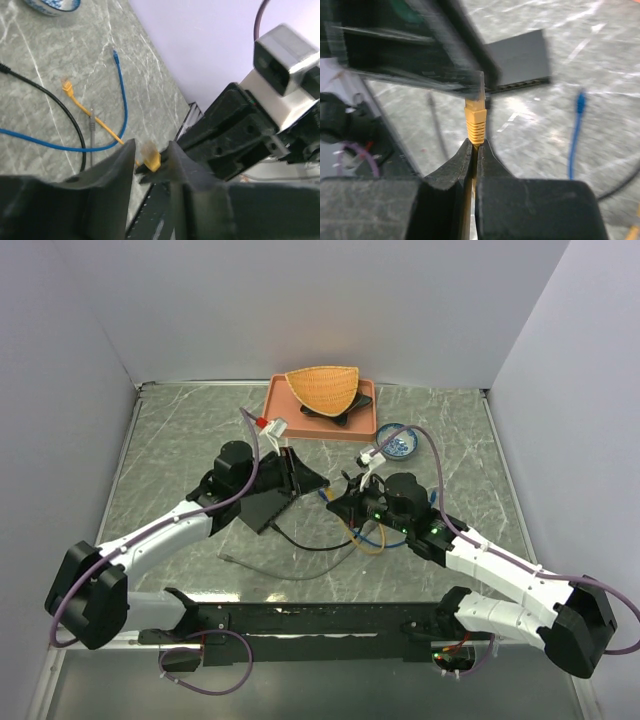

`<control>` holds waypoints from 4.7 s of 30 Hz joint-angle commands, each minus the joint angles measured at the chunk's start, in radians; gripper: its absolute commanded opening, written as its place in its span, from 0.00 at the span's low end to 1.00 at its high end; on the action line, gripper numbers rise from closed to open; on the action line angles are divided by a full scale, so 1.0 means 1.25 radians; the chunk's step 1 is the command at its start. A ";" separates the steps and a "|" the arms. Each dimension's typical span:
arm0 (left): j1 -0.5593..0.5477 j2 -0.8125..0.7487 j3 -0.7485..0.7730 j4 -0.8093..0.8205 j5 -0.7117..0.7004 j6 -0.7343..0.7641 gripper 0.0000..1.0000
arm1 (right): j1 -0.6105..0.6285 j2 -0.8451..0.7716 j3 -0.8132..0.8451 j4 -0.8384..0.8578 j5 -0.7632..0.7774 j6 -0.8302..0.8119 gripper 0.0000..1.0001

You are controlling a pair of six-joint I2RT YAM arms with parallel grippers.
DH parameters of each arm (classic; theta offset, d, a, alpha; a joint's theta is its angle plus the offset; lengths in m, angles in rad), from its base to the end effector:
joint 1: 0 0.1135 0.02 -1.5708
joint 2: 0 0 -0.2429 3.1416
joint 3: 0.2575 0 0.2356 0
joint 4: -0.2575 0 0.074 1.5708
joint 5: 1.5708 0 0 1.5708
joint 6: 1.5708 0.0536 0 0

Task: Insert the plug into the switch port

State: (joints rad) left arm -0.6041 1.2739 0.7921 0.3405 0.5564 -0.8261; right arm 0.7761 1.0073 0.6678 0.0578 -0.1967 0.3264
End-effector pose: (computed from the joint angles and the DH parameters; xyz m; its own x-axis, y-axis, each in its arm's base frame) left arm 0.2283 -0.1920 0.2765 -0.7496 -0.2413 -0.6163 0.5333 0.3312 -0.7784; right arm 0.1687 0.1802 0.2644 -0.4511 -0.0022 -0.8924 -0.7140 0.6008 0.3595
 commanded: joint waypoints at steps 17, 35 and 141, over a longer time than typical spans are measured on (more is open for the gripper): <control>-0.011 -0.019 0.073 -0.151 -0.165 -0.021 0.79 | 0.109 0.013 0.123 -0.191 0.466 -0.174 0.00; -0.054 0.046 0.116 -0.158 -0.176 -0.031 0.53 | 0.263 0.161 0.220 -0.208 0.699 -0.197 0.00; -0.071 -0.407 -0.182 0.122 -0.306 0.114 0.94 | -0.151 -0.078 0.084 0.065 -0.211 0.057 0.00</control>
State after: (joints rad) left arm -0.6888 0.8635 0.5900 0.5064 0.3359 -0.6914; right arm 0.5884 0.9833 0.6872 0.3145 -0.6518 0.5404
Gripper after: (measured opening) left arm 0.919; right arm 0.206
